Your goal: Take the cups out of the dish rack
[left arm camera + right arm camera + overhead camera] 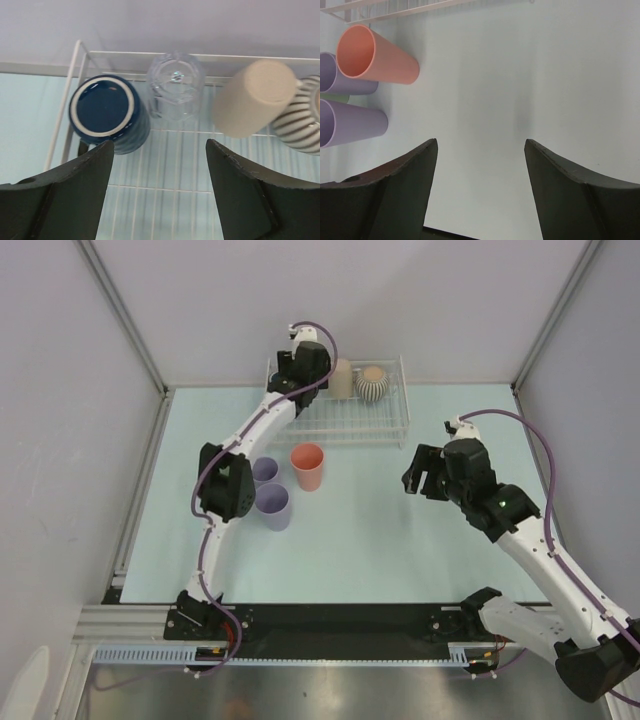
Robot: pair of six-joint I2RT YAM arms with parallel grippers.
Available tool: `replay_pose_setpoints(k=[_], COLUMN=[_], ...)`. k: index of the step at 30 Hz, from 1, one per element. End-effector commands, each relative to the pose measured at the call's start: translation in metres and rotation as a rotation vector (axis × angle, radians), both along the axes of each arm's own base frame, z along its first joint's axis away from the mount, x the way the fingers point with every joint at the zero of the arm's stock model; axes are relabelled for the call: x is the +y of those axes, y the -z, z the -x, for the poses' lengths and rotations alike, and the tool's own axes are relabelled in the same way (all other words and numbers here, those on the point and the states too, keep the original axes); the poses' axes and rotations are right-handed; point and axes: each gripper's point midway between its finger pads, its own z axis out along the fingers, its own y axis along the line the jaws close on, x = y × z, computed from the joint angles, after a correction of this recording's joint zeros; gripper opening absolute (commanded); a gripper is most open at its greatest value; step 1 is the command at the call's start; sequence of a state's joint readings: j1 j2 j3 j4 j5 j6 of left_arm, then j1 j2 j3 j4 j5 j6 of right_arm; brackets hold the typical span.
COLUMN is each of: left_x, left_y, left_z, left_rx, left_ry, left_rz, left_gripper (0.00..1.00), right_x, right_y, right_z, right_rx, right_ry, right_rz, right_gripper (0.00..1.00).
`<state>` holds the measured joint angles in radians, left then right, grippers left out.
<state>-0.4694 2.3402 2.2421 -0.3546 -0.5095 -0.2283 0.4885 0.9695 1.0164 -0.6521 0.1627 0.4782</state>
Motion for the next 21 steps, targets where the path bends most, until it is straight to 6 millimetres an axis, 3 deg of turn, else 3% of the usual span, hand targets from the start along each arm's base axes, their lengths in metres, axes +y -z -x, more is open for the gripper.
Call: replay_pose_setpoints(k=[1, 7, 9, 13, 14, 16, 17, 21], left_x=[0.034, 0.047, 0.042, 0.016, 0.012, -0.002, -0.007, -0.025], left_y=[-0.022, -0.012, -0.013, -0.017, -0.028, -0.017, -0.026, -0.019], left_z=[0.005, -0.001, -0.006, -0.021, -0.027, -0.034, -0.039, -0.049], left_rx=[-0.024, 0.001, -0.012, -0.061, -0.094, -0.085, -0.11, -0.135], left_ry=[-0.12, -0.145, -0.11, 0.021, 0.041, 0.1, 0.117, 0.19], left_rz=[-0.019, -0.02, -0.002, 0.051, 0.068, 0.089, 0.105, 0.141], left_gripper=[0.8, 0.79, 0.79, 0.81, 0.82, 0.82, 0.82, 0.84], right_x=[0.005, 0.008, 0.008, 0.011, 0.011, 0.01, 0.01, 0.005], right_y=[-0.007, -0.004, -0.003, 0.002, 0.003, 0.006, 0.007, 0.015], right_z=[-0.006, -0.009, -0.009, -0.011, -0.011, -0.011, -0.01, -0.007], right_rx=[-0.03, -0.022, -0.021, -0.009, -0.006, 0.004, 0.008, 0.033], right_ry=[-0.003, -0.013, -0.014, -0.021, -0.021, -0.019, -0.019, -0.011], right_rz=[-0.034, -0.031, -0.028, -0.025, -0.024, -0.015, -0.01, 0.018], right_gripper=[0.76, 0.76, 0.76, 0.76, 0.76, 0.76, 0.76, 0.76])
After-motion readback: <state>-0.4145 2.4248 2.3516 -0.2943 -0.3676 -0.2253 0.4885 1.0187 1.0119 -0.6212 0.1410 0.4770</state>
